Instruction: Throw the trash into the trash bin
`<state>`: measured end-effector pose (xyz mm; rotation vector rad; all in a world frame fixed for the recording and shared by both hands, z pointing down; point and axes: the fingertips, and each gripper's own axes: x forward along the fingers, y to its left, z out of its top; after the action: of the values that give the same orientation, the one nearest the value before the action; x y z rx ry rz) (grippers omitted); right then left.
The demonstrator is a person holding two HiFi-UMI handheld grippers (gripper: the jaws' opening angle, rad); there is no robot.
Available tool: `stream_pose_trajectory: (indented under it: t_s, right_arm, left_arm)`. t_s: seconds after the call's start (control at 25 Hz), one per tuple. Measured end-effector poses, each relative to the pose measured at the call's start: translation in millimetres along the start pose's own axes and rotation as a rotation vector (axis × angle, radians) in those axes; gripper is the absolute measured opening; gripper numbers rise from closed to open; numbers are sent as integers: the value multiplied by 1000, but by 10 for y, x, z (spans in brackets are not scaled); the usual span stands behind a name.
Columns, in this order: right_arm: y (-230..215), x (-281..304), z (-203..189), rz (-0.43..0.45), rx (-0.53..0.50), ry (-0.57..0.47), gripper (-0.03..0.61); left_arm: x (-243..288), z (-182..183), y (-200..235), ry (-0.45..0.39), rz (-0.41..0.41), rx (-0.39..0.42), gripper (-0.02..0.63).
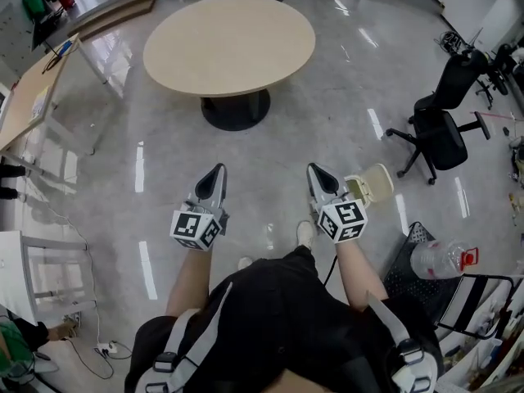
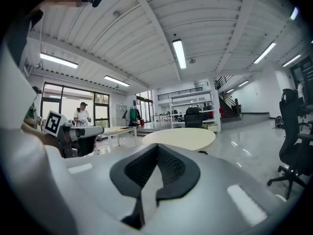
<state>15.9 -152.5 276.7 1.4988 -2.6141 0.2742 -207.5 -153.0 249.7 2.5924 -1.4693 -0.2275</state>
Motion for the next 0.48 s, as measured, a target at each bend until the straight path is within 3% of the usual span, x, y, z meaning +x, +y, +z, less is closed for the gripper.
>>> stream_pose_trajectory:
  t_s: [0.28,0.48]
  right_arm:
    - [582,-128,99,6,15,-52,5]
    - [594,-157,28,-3,26,-59,5]
  left_arm:
    - [-586,170,148,14,-15,49,0]
    - [-690,174,122,8,-9,39,0]
